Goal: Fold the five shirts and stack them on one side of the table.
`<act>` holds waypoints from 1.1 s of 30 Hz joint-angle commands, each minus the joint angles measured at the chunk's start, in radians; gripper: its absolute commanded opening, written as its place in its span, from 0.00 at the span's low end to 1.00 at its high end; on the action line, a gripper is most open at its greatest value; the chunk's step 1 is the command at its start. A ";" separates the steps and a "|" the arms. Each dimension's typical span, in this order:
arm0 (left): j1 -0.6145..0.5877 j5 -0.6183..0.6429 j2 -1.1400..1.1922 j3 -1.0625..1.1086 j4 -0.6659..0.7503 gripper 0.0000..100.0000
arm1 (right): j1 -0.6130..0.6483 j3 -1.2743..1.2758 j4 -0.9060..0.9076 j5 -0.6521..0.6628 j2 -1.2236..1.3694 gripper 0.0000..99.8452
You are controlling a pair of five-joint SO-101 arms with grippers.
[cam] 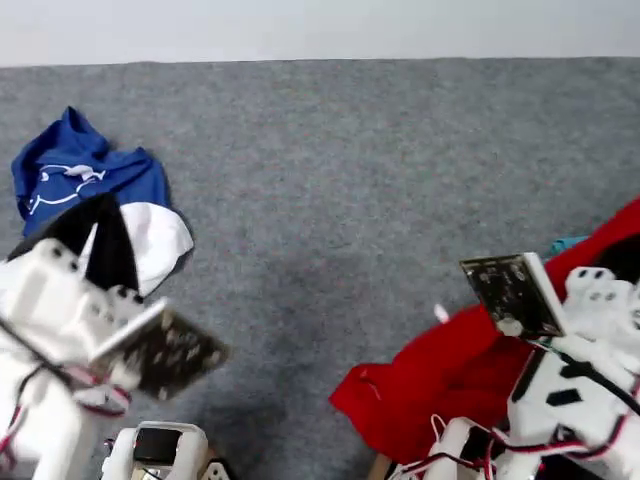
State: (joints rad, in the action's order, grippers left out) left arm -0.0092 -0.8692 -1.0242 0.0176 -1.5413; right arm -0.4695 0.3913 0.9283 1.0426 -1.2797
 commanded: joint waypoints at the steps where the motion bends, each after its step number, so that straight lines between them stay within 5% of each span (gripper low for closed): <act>1: -0.002 0.005 0.000 0.097 0.061 0.00 | 0.027 0.069 -0.004 0.049 -0.030 0.01; 7: 0.057 0.173 0.026 0.335 0.061 0.00 | -0.019 0.227 -0.007 0.103 -0.104 0.01; 17: 0.354 0.330 0.410 0.387 0.066 0.00 | -0.317 0.557 -0.239 0.264 -0.182 0.01; 33: 0.595 0.328 1.284 -0.206 0.037 0.17 | -0.392 0.824 -0.329 0.354 -0.320 0.01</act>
State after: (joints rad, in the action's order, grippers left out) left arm 0.5416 -0.5470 0.1542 -0.0545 -1.4799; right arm -0.8454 1.2137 0.6183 1.3817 -1.5773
